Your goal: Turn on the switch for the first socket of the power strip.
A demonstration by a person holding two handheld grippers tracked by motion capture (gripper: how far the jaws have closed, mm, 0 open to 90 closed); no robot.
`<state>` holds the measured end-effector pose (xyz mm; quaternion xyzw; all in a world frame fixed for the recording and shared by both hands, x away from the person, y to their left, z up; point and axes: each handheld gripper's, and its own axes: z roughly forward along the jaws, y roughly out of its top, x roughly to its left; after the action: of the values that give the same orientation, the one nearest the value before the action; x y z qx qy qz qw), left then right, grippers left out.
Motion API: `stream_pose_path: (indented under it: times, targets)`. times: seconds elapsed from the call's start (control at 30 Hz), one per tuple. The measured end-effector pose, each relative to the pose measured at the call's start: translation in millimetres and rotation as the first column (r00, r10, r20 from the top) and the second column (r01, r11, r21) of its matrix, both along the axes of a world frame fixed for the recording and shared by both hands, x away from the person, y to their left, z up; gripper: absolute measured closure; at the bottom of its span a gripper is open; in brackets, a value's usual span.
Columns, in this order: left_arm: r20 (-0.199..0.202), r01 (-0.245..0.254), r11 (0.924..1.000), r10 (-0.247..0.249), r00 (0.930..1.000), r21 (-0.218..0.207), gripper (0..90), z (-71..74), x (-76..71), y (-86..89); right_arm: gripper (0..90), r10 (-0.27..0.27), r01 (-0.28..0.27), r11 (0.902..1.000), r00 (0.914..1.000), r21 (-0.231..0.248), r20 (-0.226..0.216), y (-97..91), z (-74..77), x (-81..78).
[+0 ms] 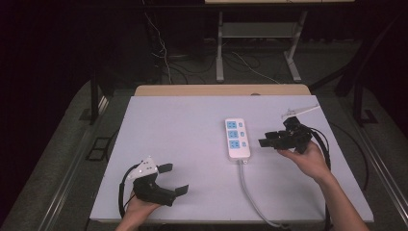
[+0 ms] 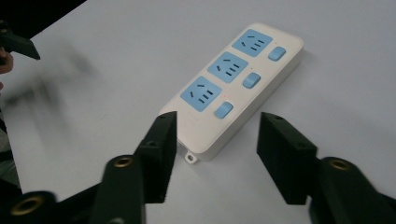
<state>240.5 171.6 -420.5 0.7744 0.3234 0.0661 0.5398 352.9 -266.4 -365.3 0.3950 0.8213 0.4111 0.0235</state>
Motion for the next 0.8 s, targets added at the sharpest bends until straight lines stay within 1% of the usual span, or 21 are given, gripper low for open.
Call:
stream_pose_path:
  times: [0.1, 0.2, 0.23, 0.3, 0.37, 0.47, 0.6, 0.8]
  targets:
    - [0.000, 0.001, 1.0000, -0.001, 1.0000, 0.002, 0.1, -0.1, 0.1, -0.1, 31.1, -0.026, 0.026, 0.9996, 0.9996, -0.004, 0.006, -2.9, 1.1, -9.8]
    - [0.000, 0.001, 1.0000, -0.001, 1.0000, 0.002, 0.1, -0.1, 0.0, -0.4, 15.3, -0.061, 0.061, 0.9981, 0.9980, 0.002, 0.019, -6.0, 1.4, -20.6]
    - [0.000, 0.001, 1.0000, -0.001, 1.0000, 0.003, 0.1, -0.3, 0.0, -0.6, 8.1, -0.055, 0.055, 0.9984, 0.9983, 0.012, 0.019, -7.2, 1.0, -23.9]
    - [0.001, 0.000, 1.0000, 0.000, 1.0000, 0.003, 0.1, -0.4, 0.0, -0.9, 0.0, -0.052, 0.052, 0.9981, 0.9986, 0.032, 0.012, -9.3, 0.1, -30.8]
    - [0.001, 0.000, 1.0000, 0.000, 1.0000, 0.002, 0.1, -0.3, -0.2, -1.0, 0.1, -0.051, 0.050, 0.9978, 0.9986, 0.043, 0.014, -11.2, -1.1, -38.6]
    - [0.001, -0.001, 1.0000, 0.001, 1.0000, 0.003, 0.1, -0.4, -0.1, -0.9, 0.1, -0.043, 0.042, 0.9982, 0.9989, 0.042, 0.019, -13.4, -4.5, -50.7]
    - [0.000, 0.000, 1.0000, 0.000, 1.0000, 0.003, 0.1, -0.4, -0.1, -1.1, 0.1, -0.050, 0.048, 0.9965, 0.9979, 0.068, 0.040, -18.1, -8.6, -68.0]
    - [0.001, 0.002, 1.0000, -0.002, 1.0000, 0.006, 0.1, -0.3, -0.6, -1.8, 0.1, -0.053, 0.048, 0.9939, 0.9974, 0.099, 0.049, -24.9, -15.0, -88.0]
